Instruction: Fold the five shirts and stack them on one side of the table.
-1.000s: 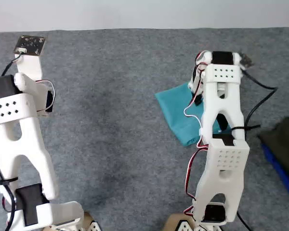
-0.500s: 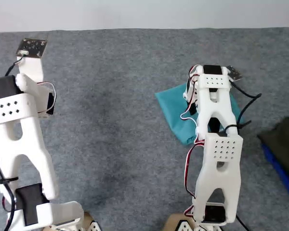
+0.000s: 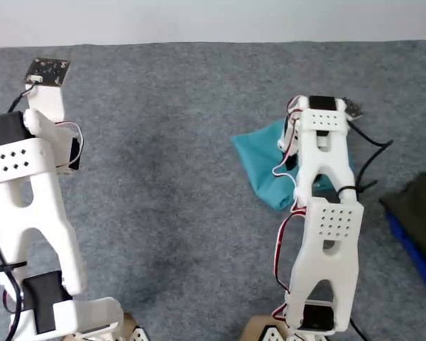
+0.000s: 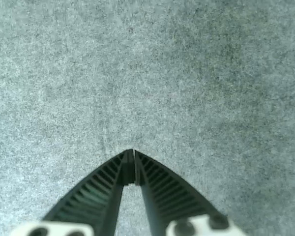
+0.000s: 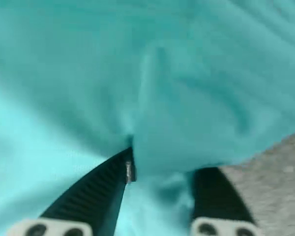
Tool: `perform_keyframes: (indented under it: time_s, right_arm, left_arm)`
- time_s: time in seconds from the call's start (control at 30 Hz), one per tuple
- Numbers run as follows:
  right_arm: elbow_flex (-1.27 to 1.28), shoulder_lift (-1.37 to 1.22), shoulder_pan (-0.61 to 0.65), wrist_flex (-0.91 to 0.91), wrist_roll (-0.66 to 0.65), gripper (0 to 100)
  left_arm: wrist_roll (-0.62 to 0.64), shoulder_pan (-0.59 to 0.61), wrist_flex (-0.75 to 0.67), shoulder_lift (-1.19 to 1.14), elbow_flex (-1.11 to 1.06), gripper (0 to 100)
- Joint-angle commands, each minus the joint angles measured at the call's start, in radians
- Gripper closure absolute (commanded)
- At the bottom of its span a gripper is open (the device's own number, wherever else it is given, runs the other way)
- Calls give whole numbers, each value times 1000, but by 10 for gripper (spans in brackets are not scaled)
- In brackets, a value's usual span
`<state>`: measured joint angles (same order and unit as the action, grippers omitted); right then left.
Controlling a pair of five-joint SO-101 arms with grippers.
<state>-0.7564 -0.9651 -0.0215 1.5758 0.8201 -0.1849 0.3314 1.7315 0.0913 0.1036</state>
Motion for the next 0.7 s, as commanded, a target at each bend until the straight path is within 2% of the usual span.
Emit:
perform_keyframes:
  time_s: [0.0, 0.2, 0.4, 0.5, 0.67]
  right_arm:
    - [-23, -2, -10, 5, -51, 991]
    - [-23, 180, -62, 102, -252, 990]
    - [-23, 335, -174, 117, -661, 989]
    - [-23, 383, -236, 111, -821, 989]
    - [-23, 469, -308, 113, -898, 989]
  left_arm:
    - [-11, 3, 20, 46, 4, 994]
    - [-11, 3, 20, 46, 7, 994]
    - [-11, 3, 21, 46, 7, 994]
    - [-11, 3, 21, 46, 7, 994]
    - [-11, 3, 21, 46, 7, 994]
